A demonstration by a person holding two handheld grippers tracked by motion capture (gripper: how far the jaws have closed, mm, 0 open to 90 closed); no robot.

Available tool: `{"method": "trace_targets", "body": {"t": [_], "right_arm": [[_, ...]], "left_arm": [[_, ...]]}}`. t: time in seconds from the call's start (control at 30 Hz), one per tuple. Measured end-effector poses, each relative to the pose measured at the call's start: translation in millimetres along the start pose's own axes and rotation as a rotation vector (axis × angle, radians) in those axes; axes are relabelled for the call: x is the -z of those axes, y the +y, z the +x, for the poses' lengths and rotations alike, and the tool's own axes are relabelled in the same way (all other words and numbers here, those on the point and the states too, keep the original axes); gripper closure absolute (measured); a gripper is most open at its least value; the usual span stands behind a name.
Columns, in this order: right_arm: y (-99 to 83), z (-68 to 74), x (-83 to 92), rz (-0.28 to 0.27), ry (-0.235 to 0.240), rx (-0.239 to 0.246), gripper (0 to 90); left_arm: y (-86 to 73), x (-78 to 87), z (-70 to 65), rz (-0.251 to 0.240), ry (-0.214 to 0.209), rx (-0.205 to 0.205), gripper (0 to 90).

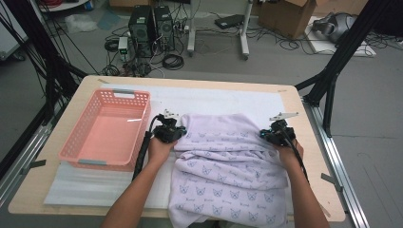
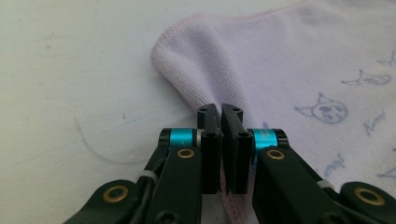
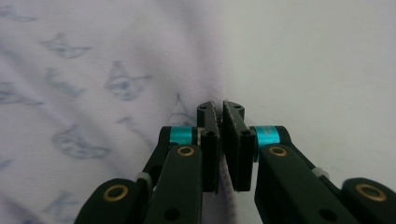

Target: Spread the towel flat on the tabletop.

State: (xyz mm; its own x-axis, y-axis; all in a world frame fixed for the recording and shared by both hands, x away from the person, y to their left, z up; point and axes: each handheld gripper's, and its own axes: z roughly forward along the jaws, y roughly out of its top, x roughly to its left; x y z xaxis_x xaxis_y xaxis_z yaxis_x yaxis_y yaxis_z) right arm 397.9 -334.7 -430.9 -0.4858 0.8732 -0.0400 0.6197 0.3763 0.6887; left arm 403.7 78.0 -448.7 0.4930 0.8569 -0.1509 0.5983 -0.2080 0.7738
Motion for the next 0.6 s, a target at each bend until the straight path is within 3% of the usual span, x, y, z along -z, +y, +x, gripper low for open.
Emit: {"method": "trace_targets", "body": {"t": [0.07,0.17,0.2,0.27,0.3,0.37,0.5,0.6], "right_arm": [[-3.4,-5.6,8.4,-0.005,-0.062,-0.029,85.0],[-7.5,-9.2,18.7,-0.005,-0.108,-0.054,85.0],[-8.2,-8.5,20.7,-0.005,-0.095,-0.066,83.9],[-10.4,-6.8,21.8,0.031,-0.015,-0.082,81.5],[-12.0,-5.5,22.7,0.049,-0.018,-0.058,79.3],[-15.3,-8.1,26.9,0.019,-0.016,-0.055,75.4],[-15.4,-18.8,34.5,-0.070,-0.038,-0.114,72.4],[-12.5,-23.5,30.1,-0.089,-0.045,-0.126,70.3]], "left_arm": [[-0.1,3.1,3.6,0.012,-0.001,0.009,86.1],[-0.2,7.0,2.0,0.025,-0.006,-0.008,86.1],[-0.2,7.9,-0.1,0.029,0.008,-0.022,86.2],[-0.2,9.6,-0.1,0.038,0.021,-0.036,86.2],[-0.3,10.1,0.6,0.038,0.021,-0.037,86.1],[0.0,11.2,2.7,0.038,0.024,-0.036,85.9],[1.1,12.5,4.4,0.012,0.034,-0.014,85.7],[0.8,12.6,5.4,0.014,0.037,-0.013,85.9]]}}
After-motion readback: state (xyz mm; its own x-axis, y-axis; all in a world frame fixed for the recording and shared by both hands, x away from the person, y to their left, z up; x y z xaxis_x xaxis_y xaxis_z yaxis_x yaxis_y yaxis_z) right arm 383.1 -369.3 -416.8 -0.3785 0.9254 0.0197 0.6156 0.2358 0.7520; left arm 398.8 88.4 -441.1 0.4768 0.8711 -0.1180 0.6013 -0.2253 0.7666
